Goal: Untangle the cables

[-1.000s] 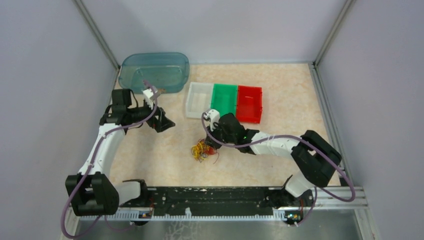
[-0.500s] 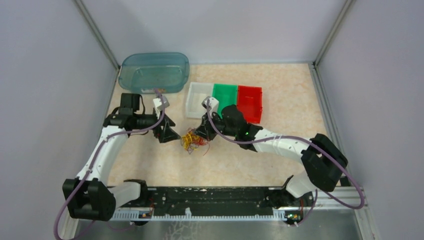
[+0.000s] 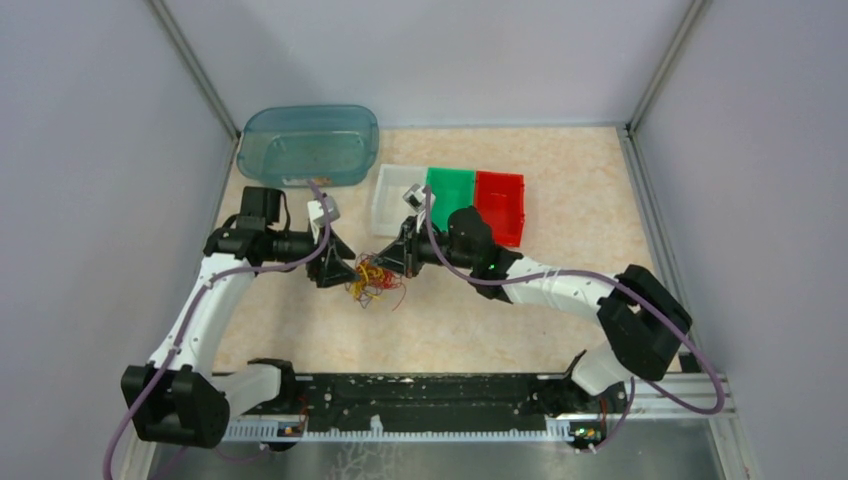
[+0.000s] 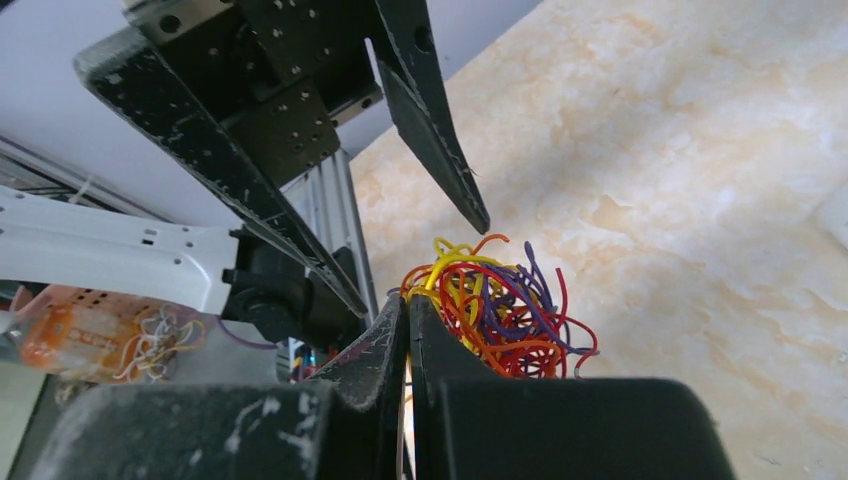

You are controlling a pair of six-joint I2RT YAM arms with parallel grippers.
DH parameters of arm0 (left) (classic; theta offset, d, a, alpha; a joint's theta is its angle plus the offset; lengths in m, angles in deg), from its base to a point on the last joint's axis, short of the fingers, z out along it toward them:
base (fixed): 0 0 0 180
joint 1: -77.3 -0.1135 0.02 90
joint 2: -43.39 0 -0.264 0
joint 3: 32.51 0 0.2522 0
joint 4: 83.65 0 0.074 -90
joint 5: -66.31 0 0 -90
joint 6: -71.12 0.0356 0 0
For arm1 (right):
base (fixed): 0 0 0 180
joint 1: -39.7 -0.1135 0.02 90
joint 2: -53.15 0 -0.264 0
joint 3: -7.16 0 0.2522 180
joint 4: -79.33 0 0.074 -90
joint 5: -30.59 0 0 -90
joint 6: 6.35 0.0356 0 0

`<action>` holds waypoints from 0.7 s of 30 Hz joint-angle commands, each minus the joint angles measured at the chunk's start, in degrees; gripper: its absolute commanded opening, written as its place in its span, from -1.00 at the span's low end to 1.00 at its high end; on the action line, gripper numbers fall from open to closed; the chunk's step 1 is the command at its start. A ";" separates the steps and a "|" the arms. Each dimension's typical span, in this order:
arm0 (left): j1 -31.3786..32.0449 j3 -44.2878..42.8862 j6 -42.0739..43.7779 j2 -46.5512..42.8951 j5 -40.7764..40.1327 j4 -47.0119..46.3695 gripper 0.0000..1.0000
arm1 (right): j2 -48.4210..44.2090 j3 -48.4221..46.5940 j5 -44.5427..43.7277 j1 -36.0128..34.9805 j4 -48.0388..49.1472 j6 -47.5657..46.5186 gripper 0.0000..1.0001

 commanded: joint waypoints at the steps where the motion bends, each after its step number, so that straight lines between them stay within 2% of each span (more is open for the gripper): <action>1: 0.60 0.91 0.95 -1.61 2.84 -1.30 0.36 | 0.41 -3.44 2.63 -0.25 9.48 4.57 -1.00; 6: 1.21 1.61 1.09 -1.28 3.79 -1.56 0.27 | 1.47 -4.35 2.24 -1.31 10.95 5.61 -1.00; 8: 1.47 2.07 1.65 -1.14 3.44 -1.56 0.09 | 1.55 -4.56 2.05 -1.33 11.55 6.24 -1.00; 12: 1.51 3.62 4.28 -1.41 -0.70 -2.00 -0.37 | -0.41 -3.92 -0.67 -1.34 10.84 5.05 -1.00; 18: 1.54 5.48 6.64 -3.13 -3.88 -2.15 -0.78 | -3.98 -1.59 -4.18 -0.60 8.87 3.09 -1.00; 21: 1.50 6.31 6.52 -4.25 -4.80 -2.55 -0.92 | -5.29 -0.58 -5.06 0.14 8.19 3.26 -1.00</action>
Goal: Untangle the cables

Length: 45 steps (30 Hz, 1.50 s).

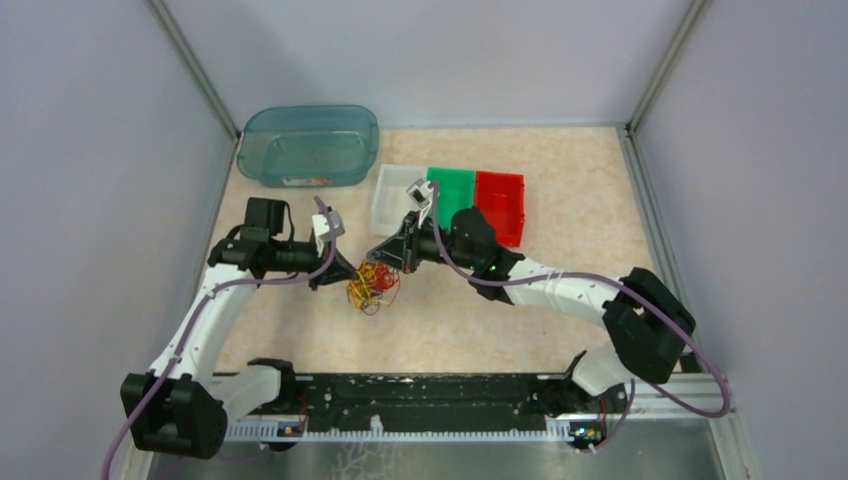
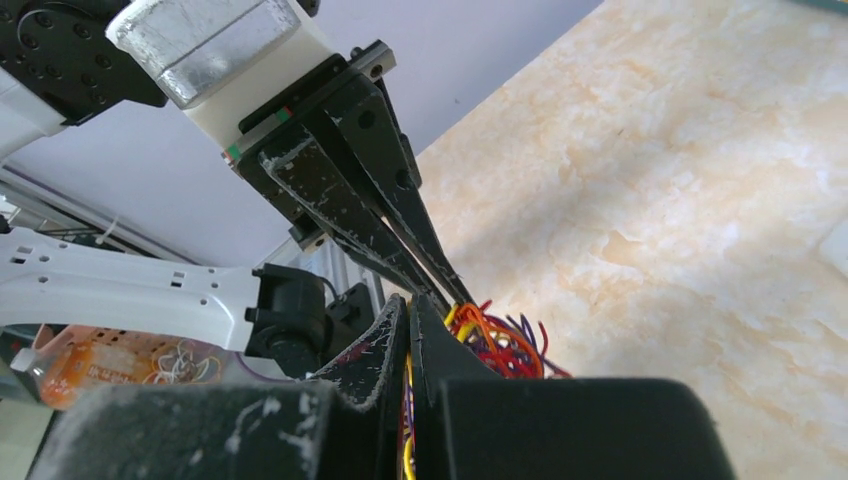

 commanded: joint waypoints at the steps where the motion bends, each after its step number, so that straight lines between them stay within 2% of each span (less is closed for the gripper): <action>1: 0.36 1.54 2.91 -2.40 -2.32 -1.80 -0.94 | -5.50 0.76 -3.22 1.13 3.84 -0.52 -1.00; 7: 0.32 1.76 5.25 -4.54 -8.69 -1.54 -1.00 | -9.94 4.55 -5.51 4.24 -2.56 -3.20 -1.00; 10: 0.34 -0.42 4.95 -5.07 -9.74 -0.95 -1.00 | -12.17 6.97 -11.72 4.48 -10.19 -8.22 -1.00; 16: 0.32 -6.82 -1.39 -5.18 -5.35 -0.94 -1.00 | -11.36 10.29 -22.84 1.34 -16.99 -12.41 -1.00; 20: 0.32 -9.31 -6.10 -5.53 -6.20 -1.90 -1.00 | -10.53 11.08 -30.41 0.36 -20.67 -12.47 -1.00; 21: 0.32 -9.41 -7.63 -6.00 -6.96 -2.97 -1.00 | -10.31 10.93 -32.21 0.18 -22.36 -12.16 -0.92; 23: 0.32 -9.16 -8.55 -7.07 -7.71 -4.46 -1.00 | -10.28 9.20 -33.72 -0.33 -26.19 -11.60 -0.47; 26: 0.32 -7.52 -9.32 -8.52 -7.01 -5.91 -1.00 | -13.18 8.67 -35.23 -2.08 -23.85 -13.40 -0.05; 29: 0.32 -5.73 -9.71 -9.08 -5.04 -5.08 -1.00 | -17.34 9.05 -33.11 -2.24 -16.53 -13.80 0.29; 32: 0.40 -4.87 -8.96 -9.29 -3.56 -3.74 -1.00 | -17.51 7.65 -26.26 -2.20 -10.77 -13.66 0.46; 37: 0.41 -6.39 -7.39 -8.85 -1.36 -1.64 -1.00 | -10.42 2.42 -14.75 -2.21 -6.43 -11.37 0.49; 45: 0.41 -7.49 -3.62 -8.76 0.56 3.65 -1.00 | -1.17 -1.10 -2.13 -2.28 2.99 -4.16 0.48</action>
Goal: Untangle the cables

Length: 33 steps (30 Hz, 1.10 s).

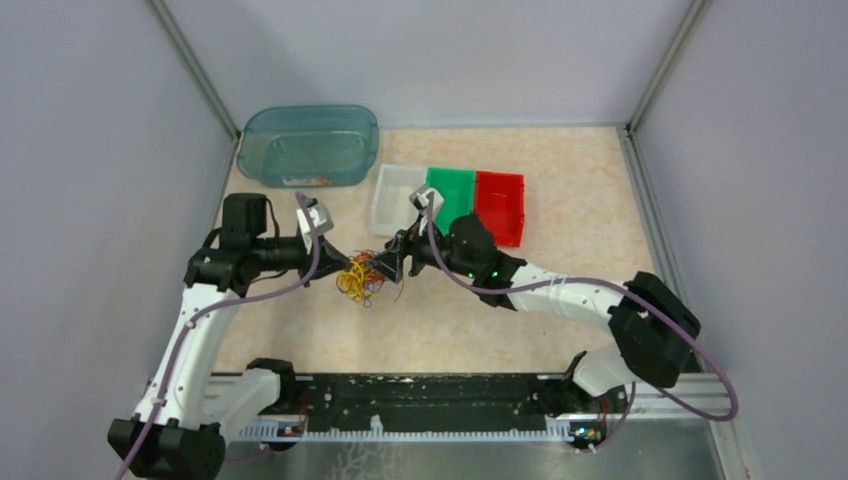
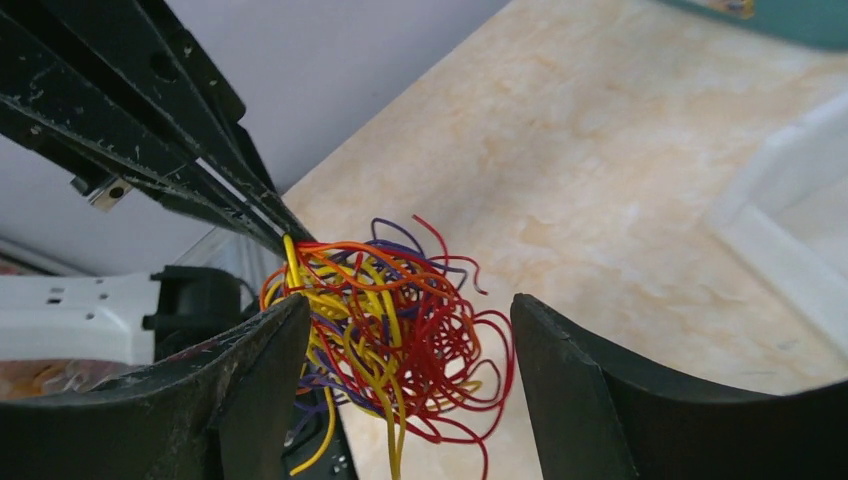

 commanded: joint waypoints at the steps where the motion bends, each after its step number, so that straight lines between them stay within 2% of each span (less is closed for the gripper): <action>1: 0.08 -1.69 2.35 -0.34 3.02 2.31 -1.00 | 3.94 -4.17 10.75 -0.60 9.41 5.52 0.48; 3: 0.08 -1.97 2.12 -0.43 3.27 2.24 -1.00 | 5.22 -4.47 12.56 -0.57 10.47 6.88 0.44; 6: 0.08 -2.64 1.84 -0.62 3.97 2.36 -1.00 | 5.68 -3.56 12.05 -0.56 10.95 7.62 0.19; 10: 0.08 -3.48 1.30 -0.72 4.74 2.39 -1.00 | 4.75 -1.02 10.23 -0.59 13.16 9.56 -0.58; 12: 0.08 -3.37 1.24 -0.78 5.07 2.43 -0.90 | 3.86 0.49 8.58 -0.60 14.93 10.63 -0.96; 14: 0.08 -2.62 1.92 -0.90 4.44 2.38 -0.71 | 2.85 1.83 7.31 -0.60 16.53 11.60 -1.00; 15: 0.08 -2.11 2.69 -1.00 3.94 2.36 -0.47 | 2.30 1.92 7.24 -0.57 16.64 11.92 -1.00; 17: 0.08 -0.93 4.74 -1.40 2.35 2.70 0.15 | 1.51 1.94 7.21 -0.56 16.00 12.38 -1.00; 18: 0.08 -0.44 5.83 -1.45 1.49 2.71 0.24 | 1.01 2.00 7.17 -0.58 15.51 12.22 -1.00; 23: 0.06 -0.38 7.95 -2.10 -1.18 3.16 0.31 | -2.90 3.21 4.65 -0.62 10.92 8.44 -1.00; 27: 0.08 -0.83 7.76 -3.26 -0.09 2.19 0.24 | -5.15 2.64 0.66 -0.69 5.75 5.26 -1.00; 29: 0.07 -1.16 4.97 -3.53 -0.11 0.46 0.19 | -6.26 1.76 -5.48 -1.72 1.78 2.56 -1.00; 33: 0.08 -1.03 -8.27 -3.79 -1.44 -5.50 0.13 | -6.84 -1.12 -21.70 -6.34 -4.46 -1.78 -1.00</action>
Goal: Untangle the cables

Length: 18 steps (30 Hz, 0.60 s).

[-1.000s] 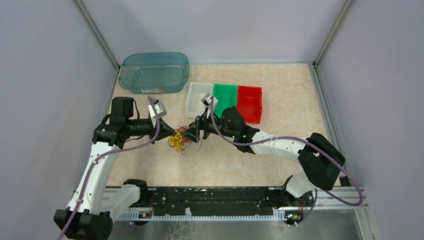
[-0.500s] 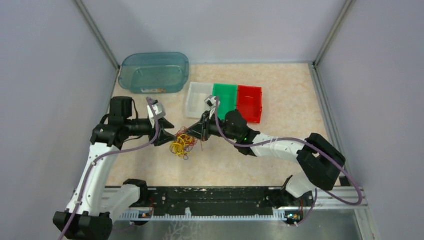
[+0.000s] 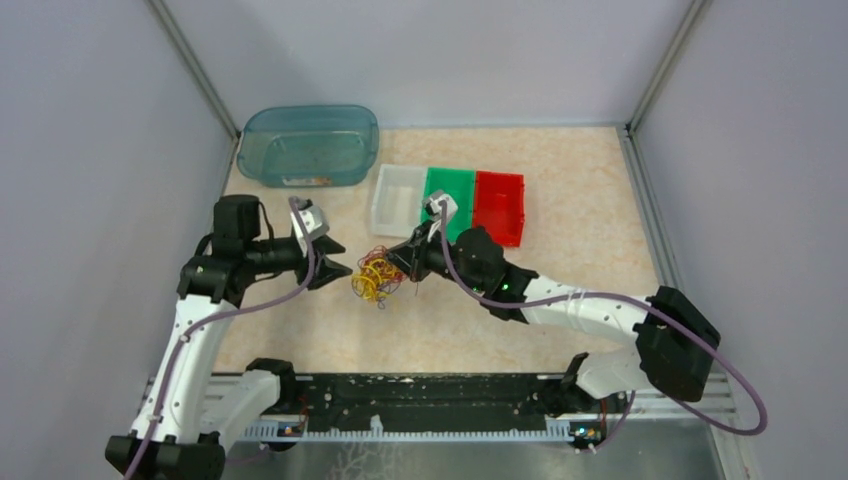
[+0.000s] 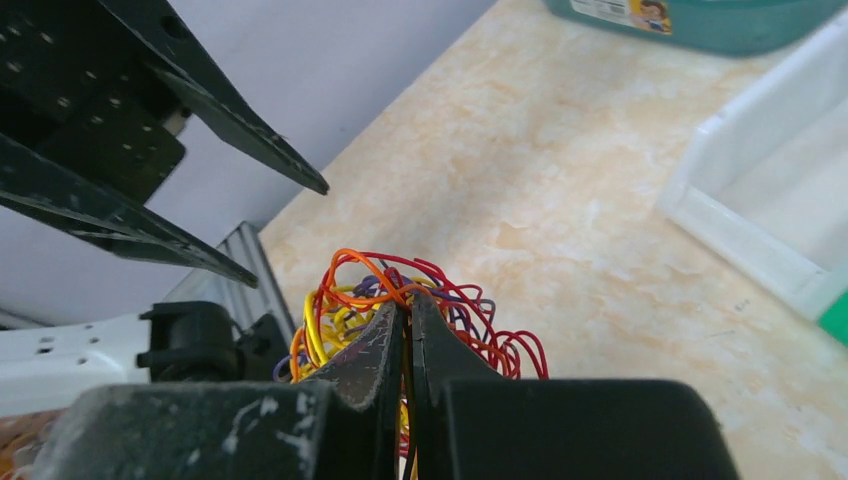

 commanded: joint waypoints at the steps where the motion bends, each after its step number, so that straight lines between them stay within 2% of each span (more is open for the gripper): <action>1: 0.05 -0.23 -12.84 -0.82 0.49 -6.20 0.13 | -2.03 -4.75 -19.37 -5.20 -5.60 -6.02 -1.00; 7: 0.19 4.79 -29.08 -3.36 3.18 -12.80 0.14 | 0.70 -7.47 -37.08 -11.16 -5.64 -6.78 -1.00; 13: 0.29 7.61 -44.00 -3.06 -0.24 -19.12 0.17 | 5.36 -11.85 -53.58 -16.68 -5.87 -5.55 -1.00; 18: 0.29 8.10 -47.50 -2.76 -2.42 -22.49 0.15 | 9.29 -16.27 -59.65 -18.80 -7.01 -4.60 -1.00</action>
